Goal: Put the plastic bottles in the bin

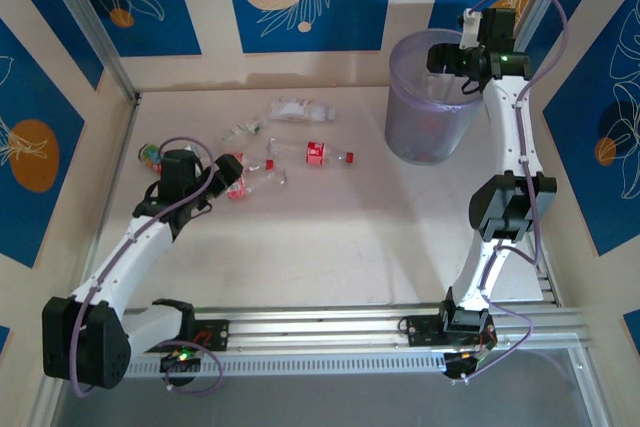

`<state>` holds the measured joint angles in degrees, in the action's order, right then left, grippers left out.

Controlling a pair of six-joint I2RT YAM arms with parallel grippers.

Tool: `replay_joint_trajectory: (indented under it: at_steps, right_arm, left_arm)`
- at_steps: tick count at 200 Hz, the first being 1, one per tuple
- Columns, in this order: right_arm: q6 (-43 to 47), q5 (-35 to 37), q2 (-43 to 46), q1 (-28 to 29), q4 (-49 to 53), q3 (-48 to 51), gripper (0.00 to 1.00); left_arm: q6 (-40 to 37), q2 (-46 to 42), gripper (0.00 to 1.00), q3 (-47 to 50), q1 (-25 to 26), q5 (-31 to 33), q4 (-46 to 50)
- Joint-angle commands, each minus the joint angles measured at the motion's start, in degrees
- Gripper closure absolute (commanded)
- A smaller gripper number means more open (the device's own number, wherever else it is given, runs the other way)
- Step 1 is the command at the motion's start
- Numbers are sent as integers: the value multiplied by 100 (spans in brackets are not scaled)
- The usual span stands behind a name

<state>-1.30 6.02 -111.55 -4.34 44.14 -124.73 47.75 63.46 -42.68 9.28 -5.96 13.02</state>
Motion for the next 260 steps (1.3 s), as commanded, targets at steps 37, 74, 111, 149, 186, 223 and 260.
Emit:
replay_joint_trajectory:
  at_steps: [37,74,111,149,186,223,260]
  right_arm:
    - [57,-294,923,145,365,87,17]
    - [26,-619,1690,572,320,967,17]
    - [-53,-981,2473,1081,369,1923,17]
    - [-168,-1059,3255,1448,516,2850,17]
    - [-320,-941,3838,1643,736,3552,17]
    - [-449,-941,4281,1733,914,4052,17]
    - [-547,-937,4582,1768,926,4363,17]
  left_arm:
    - [-985,553,3,-704,-883,1116,658]
    - [-1030,1374,3,-1091,-1498,1395,381]
    - [-931,2488,4,-1534,-2055,1193,-6]
    - [-1030,3410,3,-2081,-2191,1171,-241]
    - [-1148,3975,3,-2602,-2220,1351,-248]
    - [-1154,4457,4,-3067,-2332,1379,-74]
    - [-1027,4653,7,-3078,-2329,1447,39]
